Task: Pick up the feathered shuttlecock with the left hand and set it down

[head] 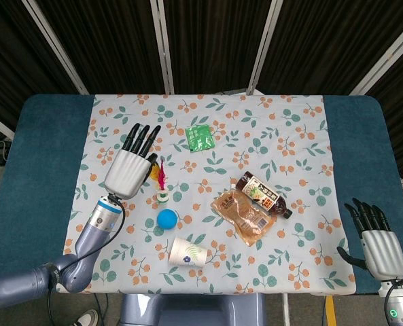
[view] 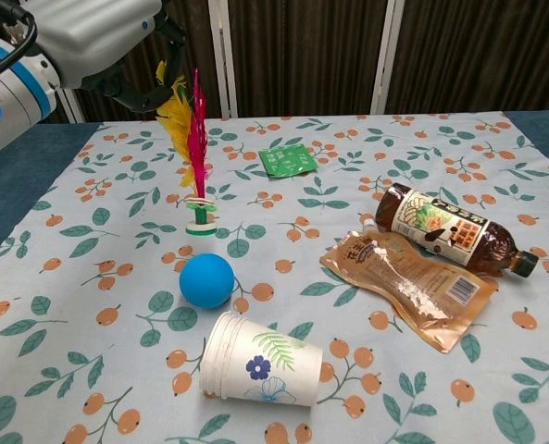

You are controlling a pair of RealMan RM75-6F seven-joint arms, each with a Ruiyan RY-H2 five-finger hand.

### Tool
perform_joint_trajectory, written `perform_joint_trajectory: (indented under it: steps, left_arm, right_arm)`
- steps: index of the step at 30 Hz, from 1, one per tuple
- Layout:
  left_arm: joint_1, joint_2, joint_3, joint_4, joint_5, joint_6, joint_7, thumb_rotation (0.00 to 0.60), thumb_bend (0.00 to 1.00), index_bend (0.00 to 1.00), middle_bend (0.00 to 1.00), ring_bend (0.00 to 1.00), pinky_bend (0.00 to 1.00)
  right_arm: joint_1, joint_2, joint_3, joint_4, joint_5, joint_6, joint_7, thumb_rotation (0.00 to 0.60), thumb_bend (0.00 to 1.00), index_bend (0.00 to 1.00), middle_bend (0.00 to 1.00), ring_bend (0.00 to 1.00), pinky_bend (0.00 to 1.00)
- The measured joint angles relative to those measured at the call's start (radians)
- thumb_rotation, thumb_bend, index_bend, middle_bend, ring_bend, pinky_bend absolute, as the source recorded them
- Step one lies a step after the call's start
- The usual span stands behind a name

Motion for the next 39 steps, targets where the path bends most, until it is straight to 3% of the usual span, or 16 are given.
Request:
perform_joint_trajectory:
  steps: [9,24,30,33,39]
  left_arm:
    - [-0.004,0.029,0.030,-0.033,0.000,0.002,0.016,0.600,0.69,0.63,0.00,0.00,0.00]
    - [0.032,0.048,0.093,0.006,-0.006,0.018,-0.036,0.600,0.69,0.63,0.00,0.00,0.00]
    - [0.046,0.058,0.119,0.004,-0.003,0.018,-0.046,0.600,0.65,0.57,0.00,0.00,0.00]
    - [0.055,0.066,0.130,-0.008,-0.001,0.019,-0.052,0.600,0.55,0.50,0.00,0.00,0.00]
    - [0.070,0.090,0.145,-0.039,0.013,0.029,-0.075,0.600,0.37,0.21,0.00,0.00,0.00]
  right_arm:
    - [0.000,0.000,0.000,0.001,0.000,-0.001,0.002,0.600,0.14,0.09,0.00,0.00,0.00]
    - [0.000,-0.001,0.002,-0.003,0.008,-0.005,-0.004,0.600,0.14,0.09,0.00,0.00,0.00]
    - [0.000,-0.001,0.002,-0.003,0.008,-0.004,-0.004,0.600,0.13,0.09,0.00,0.00,0.00]
    - [0.000,-0.002,0.002,-0.003,0.007,-0.003,-0.003,0.600,0.14,0.09,0.00,0.00,0.00]
    - [0.000,-0.003,0.003,-0.001,0.007,-0.002,-0.006,0.600,0.14,0.09,0.00,0.00,0.00]
